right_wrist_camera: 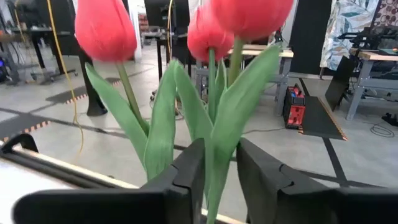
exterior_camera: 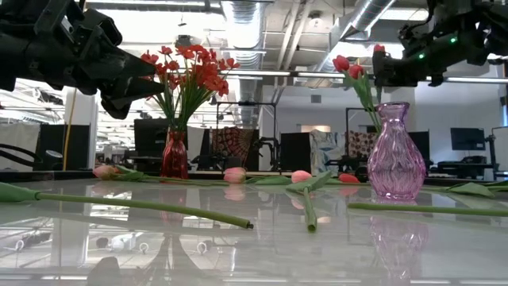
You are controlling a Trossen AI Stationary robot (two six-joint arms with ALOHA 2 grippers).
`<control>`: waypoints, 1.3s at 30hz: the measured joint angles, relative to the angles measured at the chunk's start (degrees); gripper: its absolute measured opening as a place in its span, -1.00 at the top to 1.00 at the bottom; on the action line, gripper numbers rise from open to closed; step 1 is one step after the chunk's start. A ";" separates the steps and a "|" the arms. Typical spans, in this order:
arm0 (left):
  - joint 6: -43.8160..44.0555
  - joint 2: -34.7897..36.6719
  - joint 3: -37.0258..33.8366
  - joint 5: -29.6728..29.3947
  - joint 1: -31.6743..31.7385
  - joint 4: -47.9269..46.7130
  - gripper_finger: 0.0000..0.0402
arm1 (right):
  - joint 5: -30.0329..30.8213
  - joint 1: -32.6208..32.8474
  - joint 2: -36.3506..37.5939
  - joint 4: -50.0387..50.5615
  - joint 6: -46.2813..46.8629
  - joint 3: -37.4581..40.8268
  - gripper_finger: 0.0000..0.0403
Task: Sort flowers into vase by color
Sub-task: Put the red tulip into the transparent flower vase
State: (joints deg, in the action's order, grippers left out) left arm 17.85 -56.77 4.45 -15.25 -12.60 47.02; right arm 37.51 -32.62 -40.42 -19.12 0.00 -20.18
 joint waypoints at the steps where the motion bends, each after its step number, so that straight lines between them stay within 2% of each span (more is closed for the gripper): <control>1: -0.01 -0.01 0.00 0.07 0.00 -0.02 0.10 | 0.08 0.00 0.00 0.67 0.01 0.00 0.36; 6: -0.01 0.00 0.00 1.04 -0.01 -0.15 0.10 | 0.07 0.00 0.00 8.84 2.49 -1.66 0.11; 11: -0.15 -0.02 0.00 1.09 -0.02 -0.37 0.10 | -0.43 0.02 -0.04 31.03 7.80 -9.35 -0.11; 15: -0.66 0.00 0.00 1.09 0.00 -0.94 0.10 | -7.12 0.02 -0.04 46.40 13.86 -15.23 -0.20; 18: -0.66 -0.01 0.00 1.10 0.00 -1.17 0.10 | -14.53 0.02 -0.04 52.92 17.37 -17.90 -0.21; 24: -0.66 -0.02 0.00 1.14 -0.01 -1.46 0.10 | -28.35 1.68 -0.04 57.91 21.36 -18.73 -0.21; 27: -0.65 -0.01 0.00 1.15 0.00 -1.99 0.10 | -31.09 4.67 -0.07 59.00 23.10 -18.74 -0.21; 31: 1.38 -0.02 0.03 0.71 -0.02 -4.04 0.10 | -31.42 10.10 -0.07 59.53 25.77 -18.75 -0.21; 34: 4.62 -0.02 2.70 -0.24 -0.02 -11.52 0.10 | -31.45 14.36 -0.07 59.50 27.98 -18.73 -0.21; 39: 5.17 -0.04 14.30 1.10 -0.85 -34.19 0.10 | -31.24 21.09 -0.07 59.40 30.88 -18.75 -0.21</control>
State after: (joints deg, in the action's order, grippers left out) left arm 23.02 -56.82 18.75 -14.15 -13.45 12.83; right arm 6.27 -11.53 -40.49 40.27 30.88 -38.94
